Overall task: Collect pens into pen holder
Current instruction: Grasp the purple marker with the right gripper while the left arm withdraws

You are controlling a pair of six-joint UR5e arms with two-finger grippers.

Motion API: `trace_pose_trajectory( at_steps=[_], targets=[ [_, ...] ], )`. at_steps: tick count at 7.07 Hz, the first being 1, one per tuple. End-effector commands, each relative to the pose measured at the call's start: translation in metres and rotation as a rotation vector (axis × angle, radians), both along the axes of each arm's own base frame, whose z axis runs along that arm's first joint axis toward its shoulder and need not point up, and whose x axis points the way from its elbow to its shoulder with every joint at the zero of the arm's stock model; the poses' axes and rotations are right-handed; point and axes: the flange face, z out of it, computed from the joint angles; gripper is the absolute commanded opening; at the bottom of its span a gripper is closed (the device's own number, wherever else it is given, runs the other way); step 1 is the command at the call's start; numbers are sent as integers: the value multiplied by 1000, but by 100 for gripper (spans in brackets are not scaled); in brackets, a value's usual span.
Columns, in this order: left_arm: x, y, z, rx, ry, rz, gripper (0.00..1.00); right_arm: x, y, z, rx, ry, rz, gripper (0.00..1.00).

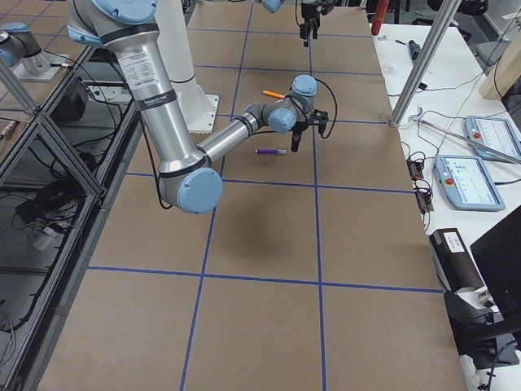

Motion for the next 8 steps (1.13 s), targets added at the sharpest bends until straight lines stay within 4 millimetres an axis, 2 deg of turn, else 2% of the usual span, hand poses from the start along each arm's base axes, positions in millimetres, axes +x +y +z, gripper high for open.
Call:
trace_pose_trajectory(
  at_steps=[1, 2, 5, 6, 8],
  targets=[
    [-17, -2, 15, 10, -11, 10, 98, -45, 38, 3, -37, 12, -60, 93],
    [-19, -1, 10, 15, -5, 5, 98, -60, 53, 11, -45, 26, -96, 87],
    [-21, 2, 8, 20, 0, 4, 99, -76, 54, 33, -36, 67, -116, 80],
    [-22, 3, 9, 20, -1, 3, 99, -78, 53, 37, -22, 79, -117, 74],
    [-24, 4, 8, 24, 0, 1, 99, -81, 55, 37, -22, 81, -122, 52]
  ],
)
